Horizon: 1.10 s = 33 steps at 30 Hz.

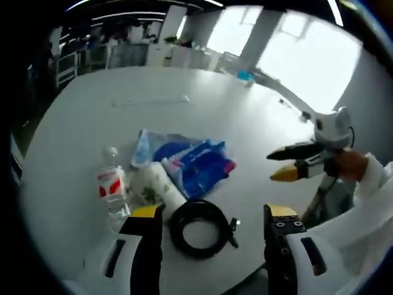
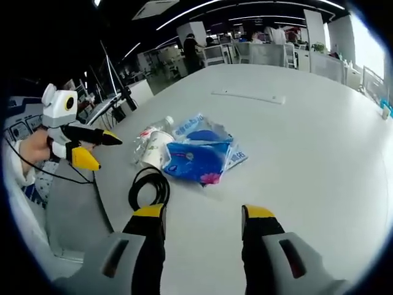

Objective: Arrange the tabletop items into an orderly group along one side of the table until the central work area is clear of visible clutter.

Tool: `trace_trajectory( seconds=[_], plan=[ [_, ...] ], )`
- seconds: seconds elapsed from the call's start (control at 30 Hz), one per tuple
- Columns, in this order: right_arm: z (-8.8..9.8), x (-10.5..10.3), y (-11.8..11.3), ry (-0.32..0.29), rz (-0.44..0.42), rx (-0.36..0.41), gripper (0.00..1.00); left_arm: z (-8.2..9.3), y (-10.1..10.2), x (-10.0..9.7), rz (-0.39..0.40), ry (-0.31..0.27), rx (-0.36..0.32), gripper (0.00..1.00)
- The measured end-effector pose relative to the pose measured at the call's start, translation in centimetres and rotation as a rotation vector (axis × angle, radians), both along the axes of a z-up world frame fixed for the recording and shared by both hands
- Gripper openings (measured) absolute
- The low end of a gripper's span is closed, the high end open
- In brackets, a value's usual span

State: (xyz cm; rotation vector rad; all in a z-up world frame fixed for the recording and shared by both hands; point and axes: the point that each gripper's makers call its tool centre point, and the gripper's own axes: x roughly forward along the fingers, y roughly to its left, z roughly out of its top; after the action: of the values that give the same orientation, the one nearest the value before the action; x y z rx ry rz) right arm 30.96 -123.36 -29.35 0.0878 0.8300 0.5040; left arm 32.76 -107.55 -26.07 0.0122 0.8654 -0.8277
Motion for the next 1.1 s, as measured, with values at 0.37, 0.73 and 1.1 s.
trace_trajectory(
  seconds=[0.37,0.73,1.1],
  plan=[
    [-0.3,0.6,0.9,0.002,0.042,0.004,0.46,-0.2,-1.0,0.7,0.031,0.030,-0.030,0.61],
    [-0.7,1.3,0.7,-0.005,0.045,0.020,0.44,-0.8,-2.1,1.7,0.041,0.053,-0.037,0.60],
    [-0.7,2.1,0.2,-0.014,0.024,0.038,0.43,-1.5,-2.8,2.9,0.040,0.072,-0.033,0.57]
  ],
)
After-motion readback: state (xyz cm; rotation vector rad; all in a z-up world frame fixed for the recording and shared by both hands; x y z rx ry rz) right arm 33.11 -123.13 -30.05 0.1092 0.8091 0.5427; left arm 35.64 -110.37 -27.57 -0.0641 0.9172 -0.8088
